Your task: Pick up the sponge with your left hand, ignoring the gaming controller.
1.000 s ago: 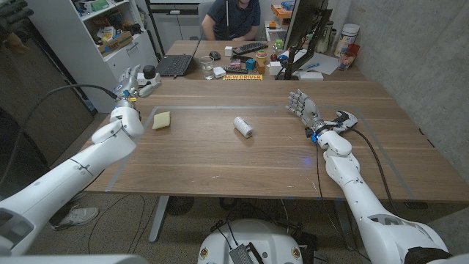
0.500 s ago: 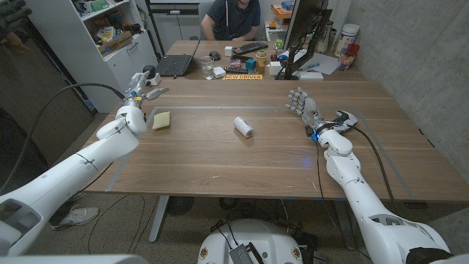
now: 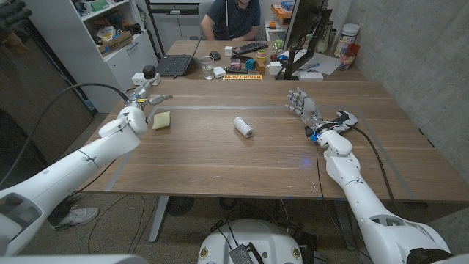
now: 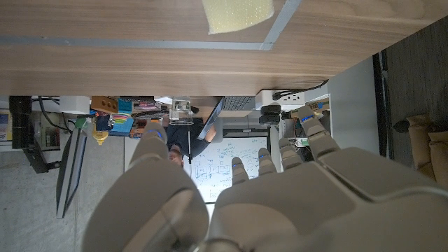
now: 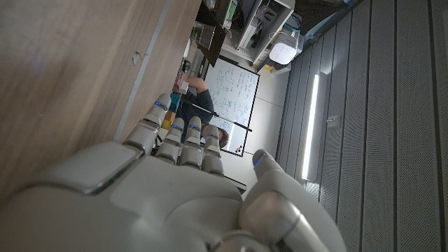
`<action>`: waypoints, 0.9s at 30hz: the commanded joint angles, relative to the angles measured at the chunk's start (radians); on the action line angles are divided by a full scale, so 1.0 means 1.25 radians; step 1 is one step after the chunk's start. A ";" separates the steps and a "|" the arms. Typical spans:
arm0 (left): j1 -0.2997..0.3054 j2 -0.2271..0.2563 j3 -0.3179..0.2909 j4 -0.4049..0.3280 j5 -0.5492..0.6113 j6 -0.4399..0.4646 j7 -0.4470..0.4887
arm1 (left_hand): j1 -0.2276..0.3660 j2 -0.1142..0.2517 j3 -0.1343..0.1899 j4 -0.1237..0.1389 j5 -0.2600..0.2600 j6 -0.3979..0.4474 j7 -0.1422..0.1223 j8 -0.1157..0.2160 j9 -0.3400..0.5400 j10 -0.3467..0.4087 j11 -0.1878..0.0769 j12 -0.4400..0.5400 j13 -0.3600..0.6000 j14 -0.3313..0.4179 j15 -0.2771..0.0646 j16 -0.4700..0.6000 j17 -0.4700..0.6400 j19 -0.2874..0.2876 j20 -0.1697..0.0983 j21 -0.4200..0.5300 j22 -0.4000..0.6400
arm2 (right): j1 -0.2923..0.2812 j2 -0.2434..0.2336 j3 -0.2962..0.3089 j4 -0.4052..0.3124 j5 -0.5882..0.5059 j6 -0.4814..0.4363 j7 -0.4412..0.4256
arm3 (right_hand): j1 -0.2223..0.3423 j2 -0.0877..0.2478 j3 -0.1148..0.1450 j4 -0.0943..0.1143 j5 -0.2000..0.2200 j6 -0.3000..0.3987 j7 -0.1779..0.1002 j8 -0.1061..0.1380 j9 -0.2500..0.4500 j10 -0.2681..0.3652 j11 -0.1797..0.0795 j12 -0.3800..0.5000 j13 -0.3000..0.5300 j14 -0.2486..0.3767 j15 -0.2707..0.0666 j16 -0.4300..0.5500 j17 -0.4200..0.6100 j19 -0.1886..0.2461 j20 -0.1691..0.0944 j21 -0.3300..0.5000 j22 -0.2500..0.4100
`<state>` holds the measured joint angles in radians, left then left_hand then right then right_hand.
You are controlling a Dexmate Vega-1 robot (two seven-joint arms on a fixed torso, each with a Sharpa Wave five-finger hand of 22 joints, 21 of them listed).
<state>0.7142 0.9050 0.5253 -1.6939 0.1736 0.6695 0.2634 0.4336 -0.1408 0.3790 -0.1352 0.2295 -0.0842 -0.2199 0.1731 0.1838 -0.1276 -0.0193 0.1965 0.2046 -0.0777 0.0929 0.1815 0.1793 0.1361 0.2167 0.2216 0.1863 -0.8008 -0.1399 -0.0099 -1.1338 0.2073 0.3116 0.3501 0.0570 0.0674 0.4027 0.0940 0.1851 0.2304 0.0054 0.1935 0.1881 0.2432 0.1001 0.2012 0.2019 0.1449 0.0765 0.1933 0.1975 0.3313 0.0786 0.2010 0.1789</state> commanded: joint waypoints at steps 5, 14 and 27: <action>-0.070 -0.030 0.081 0.082 0.039 0.011 -0.083 | 0.004 -0.012 -0.007 -0.001 0.008 -0.006 0.000 0.007 0.005 0.007 0.007 0.008 0.002 0.005 0.005 0.006 0.004 0.010 0.000 0.001 0.002 | -0.004 0.000 -0.013 0.014 -0.003 0.015 0.008 | -0.005 -0.004 -0.005 0.003 0.005 0.005 -0.003 0.003 0.004 0.002 0.003 0.004 0.004 0.005 0.000 0.007 0.003 0.003 0.001 0.005 0.002; -0.103 -0.047 0.113 0.122 0.052 -0.008 -0.122 | 0.015 -0.011 -0.015 -0.002 0.017 0.011 0.001 0.018 0.006 0.034 0.001 0.020 0.002 0.027 -0.001 0.013 0.004 0.027 -0.001 0.005 0.003 | -0.003 -0.004 -0.023 0.014 -0.010 0.034 0.010 | -0.006 -0.005 -0.007 0.003 0.006 0.004 -0.003 0.003 0.004 0.003 0.001 0.004 0.004 0.006 0.000 0.007 0.002 0.003 0.001 0.005 0.002; -0.167 -0.053 0.198 0.147 0.121 0.014 -0.235 | 0.034 -0.011 -0.024 -0.006 0.028 0.026 0.000 0.023 0.006 0.023 0.010 0.017 0.002 0.030 0.006 0.010 0.004 0.042 -0.001 0.006 0.003 | 0.001 -0.002 -0.024 0.028 0.004 0.049 0.023 | -0.007 -0.008 -0.009 0.003 0.007 0.005 -0.003 0.003 0.004 0.003 0.001 0.004 0.004 0.007 0.000 0.007 0.002 0.003 0.001 0.005 0.002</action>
<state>0.5600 0.8479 0.6962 -1.5373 0.2595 0.6716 0.0592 0.4600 -0.1537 0.3554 -0.1421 0.2556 -0.0568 -0.2179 0.1964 0.1887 -0.0828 -0.0103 0.2186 0.2047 -0.0382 0.0894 0.1931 0.1792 0.1804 0.2146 0.2263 0.1887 -0.8034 -0.1414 -0.0363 -1.1065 0.2038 0.3606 0.3708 0.0531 0.0635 0.3988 0.0980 0.1888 0.2304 0.0054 0.1935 0.1881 0.2430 0.0999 0.2012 0.2018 0.1449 0.0764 0.1933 0.1974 0.3313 0.0786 0.2010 0.1789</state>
